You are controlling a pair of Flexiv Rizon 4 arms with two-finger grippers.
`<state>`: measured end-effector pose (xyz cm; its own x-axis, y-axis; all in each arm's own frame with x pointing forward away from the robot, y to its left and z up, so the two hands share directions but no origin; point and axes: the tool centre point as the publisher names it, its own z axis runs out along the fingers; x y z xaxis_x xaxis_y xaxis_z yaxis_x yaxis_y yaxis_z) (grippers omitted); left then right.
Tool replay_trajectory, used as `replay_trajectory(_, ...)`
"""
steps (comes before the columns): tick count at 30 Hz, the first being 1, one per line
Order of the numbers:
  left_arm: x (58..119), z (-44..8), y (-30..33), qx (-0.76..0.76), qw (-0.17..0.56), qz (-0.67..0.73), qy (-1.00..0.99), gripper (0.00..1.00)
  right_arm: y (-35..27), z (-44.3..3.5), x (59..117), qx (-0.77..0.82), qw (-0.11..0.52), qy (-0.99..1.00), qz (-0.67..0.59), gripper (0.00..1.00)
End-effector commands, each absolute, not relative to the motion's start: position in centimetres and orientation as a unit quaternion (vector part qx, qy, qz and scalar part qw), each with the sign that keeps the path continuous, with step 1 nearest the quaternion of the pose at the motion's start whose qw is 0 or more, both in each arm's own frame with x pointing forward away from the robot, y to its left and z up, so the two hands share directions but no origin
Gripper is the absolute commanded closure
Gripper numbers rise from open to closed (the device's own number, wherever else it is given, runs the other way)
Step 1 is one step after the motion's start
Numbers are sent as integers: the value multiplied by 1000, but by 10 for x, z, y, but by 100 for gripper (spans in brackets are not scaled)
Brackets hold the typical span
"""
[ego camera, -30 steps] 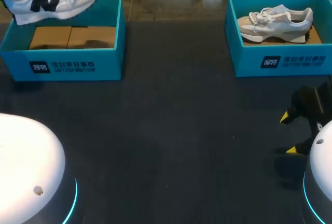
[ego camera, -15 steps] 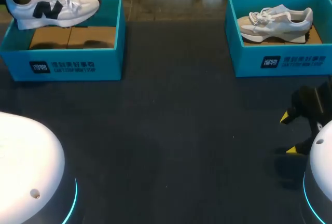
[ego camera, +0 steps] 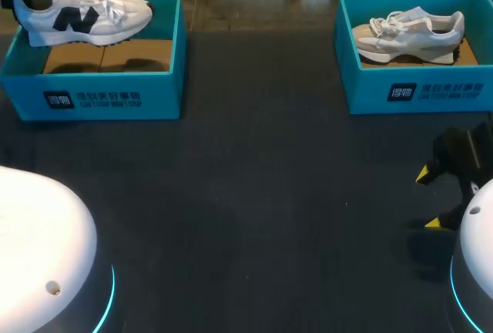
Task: Take the shoe out of the shoebox, open the shoe tongue, remove and reinsert the insole, then place the shoe into the shoebox
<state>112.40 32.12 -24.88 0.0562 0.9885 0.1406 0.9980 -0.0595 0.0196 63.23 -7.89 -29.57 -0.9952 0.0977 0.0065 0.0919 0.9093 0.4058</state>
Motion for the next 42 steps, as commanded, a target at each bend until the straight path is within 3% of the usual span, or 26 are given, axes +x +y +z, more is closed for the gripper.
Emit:
replay_trajectory(1,1128,-254,319,-726,42,-56,-684,100,-79,-296,631,49,8,977,207,0)
replay_trajectory(22,1122,-293,322,-743,61,-61,-664,100,-79,-296,631,49,8,977,207,0)
replay_trajectory(42,1088,-291,312,-746,73,-65,-659,100,-79,-296,631,49,8,977,207,0)
